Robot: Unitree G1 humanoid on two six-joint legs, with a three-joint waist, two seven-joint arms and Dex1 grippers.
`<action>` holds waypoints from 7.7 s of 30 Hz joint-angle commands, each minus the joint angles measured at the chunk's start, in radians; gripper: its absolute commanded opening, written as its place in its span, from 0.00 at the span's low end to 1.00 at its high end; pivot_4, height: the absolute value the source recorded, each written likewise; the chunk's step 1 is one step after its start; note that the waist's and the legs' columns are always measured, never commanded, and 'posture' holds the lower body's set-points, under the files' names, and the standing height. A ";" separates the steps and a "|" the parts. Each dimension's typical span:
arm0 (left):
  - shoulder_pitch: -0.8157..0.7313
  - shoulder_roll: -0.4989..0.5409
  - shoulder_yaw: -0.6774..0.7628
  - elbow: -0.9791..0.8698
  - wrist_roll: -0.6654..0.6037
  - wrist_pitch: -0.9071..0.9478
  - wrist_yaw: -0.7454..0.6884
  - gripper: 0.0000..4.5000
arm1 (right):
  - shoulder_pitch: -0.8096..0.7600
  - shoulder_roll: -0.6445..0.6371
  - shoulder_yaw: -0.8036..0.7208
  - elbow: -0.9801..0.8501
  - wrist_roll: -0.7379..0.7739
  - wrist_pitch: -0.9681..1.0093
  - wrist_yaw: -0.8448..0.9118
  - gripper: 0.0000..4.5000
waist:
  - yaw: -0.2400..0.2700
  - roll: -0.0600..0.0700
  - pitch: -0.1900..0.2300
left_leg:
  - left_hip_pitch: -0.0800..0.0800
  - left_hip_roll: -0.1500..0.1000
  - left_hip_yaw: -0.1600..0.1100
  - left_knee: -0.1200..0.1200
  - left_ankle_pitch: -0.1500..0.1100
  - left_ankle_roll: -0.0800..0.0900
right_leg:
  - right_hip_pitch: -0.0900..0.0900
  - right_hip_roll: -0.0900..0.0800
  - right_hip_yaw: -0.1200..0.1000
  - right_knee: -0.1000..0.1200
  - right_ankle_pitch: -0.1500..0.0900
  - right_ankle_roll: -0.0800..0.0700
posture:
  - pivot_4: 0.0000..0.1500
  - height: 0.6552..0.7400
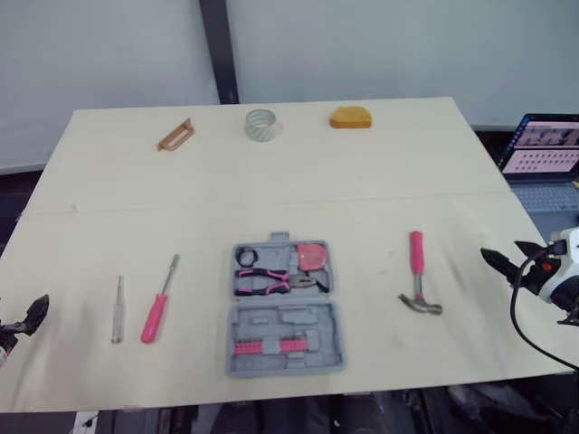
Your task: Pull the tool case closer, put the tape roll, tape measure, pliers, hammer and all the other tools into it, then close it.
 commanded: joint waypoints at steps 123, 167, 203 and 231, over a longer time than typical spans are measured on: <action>-0.795 0.086 -1.348 -0.837 0.371 0.768 -0.531 0.01 | 0.020 -0.014 0.456 -1.049 0.180 0.398 0.191 1.00 | 0.054 -0.009 0.007 | -0.010 0.002 0.007 0.007 -0.001 -0.001 | -0.014 0.002 0.002 0.006 0.001 -0.002 | 1.00 1.00; -0.795 0.015 -1.435 -0.803 0.461 0.672 -0.547 0.01 | 0.067 -0.059 0.422 -1.103 0.209 0.425 0.174 1.00 | 0.056 -0.009 0.007 | -0.018 0.002 0.001 0.017 -0.001 0.001 | -0.015 0.002 0.000 0.007 0.002 -0.002 | 1.00 1.00; -0.813 -0.028 -1.434 -0.755 0.527 0.625 -0.567 0.13 | 0.091 -0.052 0.413 -1.102 0.206 0.415 0.162 1.00 | 0.055 -0.009 0.007 | -0.018 0.002 0.000 0.018 -0.001 0.001 | -0.015 0.002 0.000 0.008 0.002 -0.002 | 1.00 1.00; -0.698 -0.090 -1.002 -0.604 0.219 0.376 -0.536 0.69 | 0.091 -0.058 0.382 -1.108 0.245 0.432 0.152 1.00 | 0.052 -0.009 0.007 | -0.018 0.002 0.000 0.018 -0.002 0.002 | -0.015 0.002 0.000 0.009 0.002 -0.002 | 1.00 1.00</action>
